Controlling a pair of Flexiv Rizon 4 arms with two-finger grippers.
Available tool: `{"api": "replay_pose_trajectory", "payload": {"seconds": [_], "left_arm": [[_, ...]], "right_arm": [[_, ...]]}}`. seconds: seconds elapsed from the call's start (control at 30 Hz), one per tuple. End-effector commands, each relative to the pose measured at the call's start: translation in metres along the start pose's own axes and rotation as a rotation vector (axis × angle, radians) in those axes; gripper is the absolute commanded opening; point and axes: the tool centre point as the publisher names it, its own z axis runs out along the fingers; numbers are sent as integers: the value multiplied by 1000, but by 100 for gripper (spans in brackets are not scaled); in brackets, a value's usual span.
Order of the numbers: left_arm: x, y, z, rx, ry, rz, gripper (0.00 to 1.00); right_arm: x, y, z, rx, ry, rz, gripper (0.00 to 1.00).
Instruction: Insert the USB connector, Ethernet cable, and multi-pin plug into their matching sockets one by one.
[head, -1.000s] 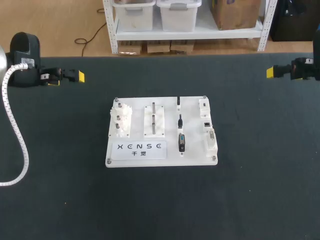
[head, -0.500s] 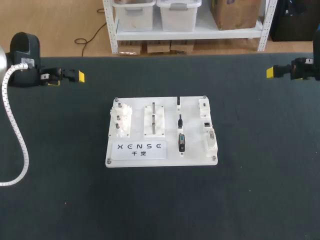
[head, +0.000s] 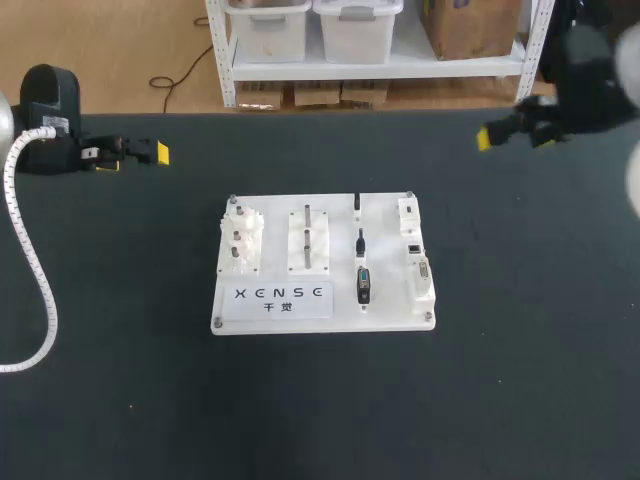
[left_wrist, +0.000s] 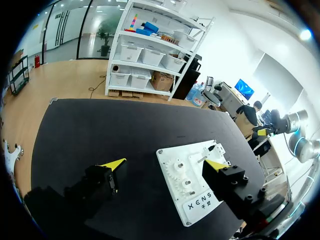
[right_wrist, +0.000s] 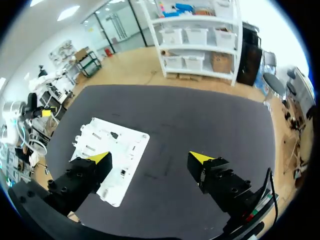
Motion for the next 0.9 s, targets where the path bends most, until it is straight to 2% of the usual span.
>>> {"api": "replay_pose_trajectory", "payload": {"seconds": [0.03, 0.1, 0.3, 0.47, 0.63, 0.77, 0.83, 0.9], "left_arm": [[0, 0, 0, 0, 0, 0, 100], [0, 0, 0, 0, 0, 0, 100], [0, 0, 0, 0, 0, 0, 100], [0, 0, 0, 0, 0, 0, 100], [0, 0, 0, 0, 0, 0, 100], [0, 0, 0, 0, 0, 0, 100], [0, 0, 0, 0, 0, 0, 100], [0, 0, 0, 0, 0, 0, 100]], "right_arm": [[-7, 34, 15, 289, 63, 33, 100], [-7, 45, 21, 350, 84, 41, 100], [1, 71, 41, 449, 165, 64, 100], [9, 88, 57, 496, 214, 95, 100], [12, 100, 80, 506, 240, 124, 100], [9, 106, 99, 475, 247, 145, 100], [4, 108, 104, 407, 193, 129, 100], [4, 108, 104, 407, 193, 129, 100]]}}
